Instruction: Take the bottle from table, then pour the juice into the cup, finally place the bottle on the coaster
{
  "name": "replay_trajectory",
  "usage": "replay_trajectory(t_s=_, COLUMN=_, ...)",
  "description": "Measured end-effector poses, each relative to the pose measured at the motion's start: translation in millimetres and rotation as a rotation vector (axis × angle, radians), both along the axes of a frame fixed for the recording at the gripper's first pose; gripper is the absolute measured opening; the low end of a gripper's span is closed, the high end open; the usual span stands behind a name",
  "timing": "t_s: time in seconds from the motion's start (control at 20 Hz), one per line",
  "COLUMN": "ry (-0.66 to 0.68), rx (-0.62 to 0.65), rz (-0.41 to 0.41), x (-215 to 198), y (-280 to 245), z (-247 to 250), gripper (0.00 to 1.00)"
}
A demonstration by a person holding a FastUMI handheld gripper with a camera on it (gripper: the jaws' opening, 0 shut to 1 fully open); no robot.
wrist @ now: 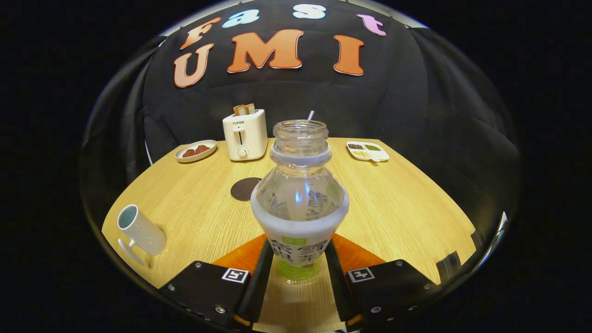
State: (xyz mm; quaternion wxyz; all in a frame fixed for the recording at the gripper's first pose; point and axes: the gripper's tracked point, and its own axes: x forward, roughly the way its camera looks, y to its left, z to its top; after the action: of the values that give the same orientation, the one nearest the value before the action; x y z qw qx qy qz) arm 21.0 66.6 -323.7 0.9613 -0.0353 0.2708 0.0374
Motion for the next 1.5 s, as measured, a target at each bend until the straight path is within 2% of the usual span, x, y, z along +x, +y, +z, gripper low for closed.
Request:
replay_trajectory(t_s=0.15, ry=0.012, rx=-0.035, rz=0.012, x=-5.4, y=5.6, z=7.9, gripper=0.62)
replay_trajectory(t_s=0.75, ry=-0.032, rx=-0.362, rz=0.051, x=-18.3, y=31.9, z=64.9, gripper=0.59)
replay_trajectory(t_s=1.25, ry=-0.113, rx=-0.689, rz=0.225, x=-17.1, y=103.7, z=80.2, gripper=0.59)
replay_trajectory(t_s=1.5, ry=-0.199, rx=-0.911, rz=0.338, x=-7.7, y=139.3, z=84.0, gripper=0.59)
